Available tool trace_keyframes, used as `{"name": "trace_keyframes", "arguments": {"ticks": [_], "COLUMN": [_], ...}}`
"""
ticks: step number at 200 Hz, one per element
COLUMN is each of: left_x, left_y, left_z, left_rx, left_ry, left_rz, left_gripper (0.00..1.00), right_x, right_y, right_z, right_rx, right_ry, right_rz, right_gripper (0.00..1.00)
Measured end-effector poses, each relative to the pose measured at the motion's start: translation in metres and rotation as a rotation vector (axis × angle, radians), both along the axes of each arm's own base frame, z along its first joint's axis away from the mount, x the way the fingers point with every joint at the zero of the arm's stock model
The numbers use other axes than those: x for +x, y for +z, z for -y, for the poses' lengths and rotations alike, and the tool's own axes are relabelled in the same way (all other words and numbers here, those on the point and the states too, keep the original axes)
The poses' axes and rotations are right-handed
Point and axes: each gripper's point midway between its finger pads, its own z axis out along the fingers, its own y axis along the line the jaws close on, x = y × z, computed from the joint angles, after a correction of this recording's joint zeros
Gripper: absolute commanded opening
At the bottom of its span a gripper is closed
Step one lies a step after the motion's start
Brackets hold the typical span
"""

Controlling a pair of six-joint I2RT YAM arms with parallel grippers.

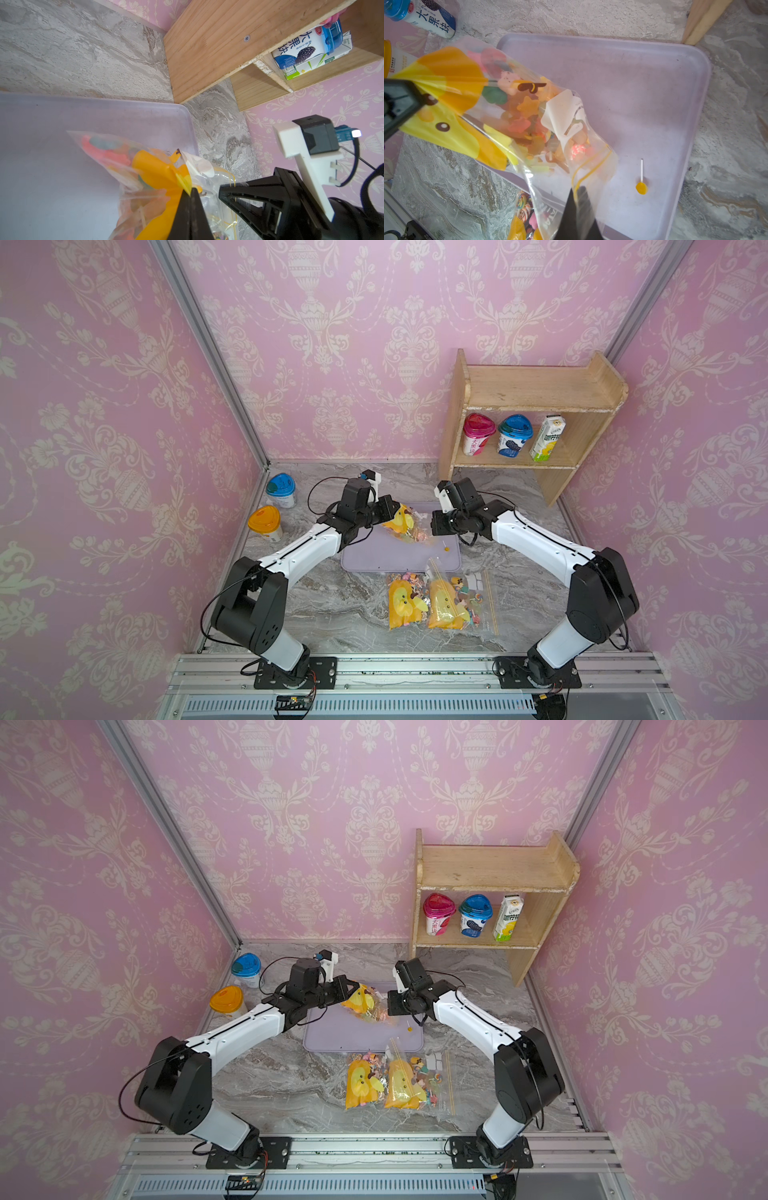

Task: Pour candies out of the ziploc bag
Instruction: 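Pour the candies out of the ziploc bag onto the tray.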

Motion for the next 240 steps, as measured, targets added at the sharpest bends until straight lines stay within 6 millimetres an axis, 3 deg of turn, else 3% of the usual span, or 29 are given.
{"name": "trace_keyframes", "arguments": {"ticks": [73,119,240], "left_x": [-0.003,-0.011,-0.009], "left_y": [-0.006,0.005,0.004], "left_z": [-0.002,-0.001,-0.004], "left_rx": [0.031,0.036,0.064], "left_ry": [0.003,-0.010,-0.006], "left_rz": [-0.009,0.007,0.029], "left_gripper": [0.00,0.00,0.00], "right_x": [-0.006,-0.010,-0.002], "right_y": [-0.012,-0.020,-0.024], "right_z": [-0.002,-0.006,-0.013], "right_rx": [0.023,0.058,0.060], "right_ry": [0.004,0.003,0.004], "right_rz": [-0.029,-0.044,-0.068], "right_gripper": [0.00,0.00,0.00]}}
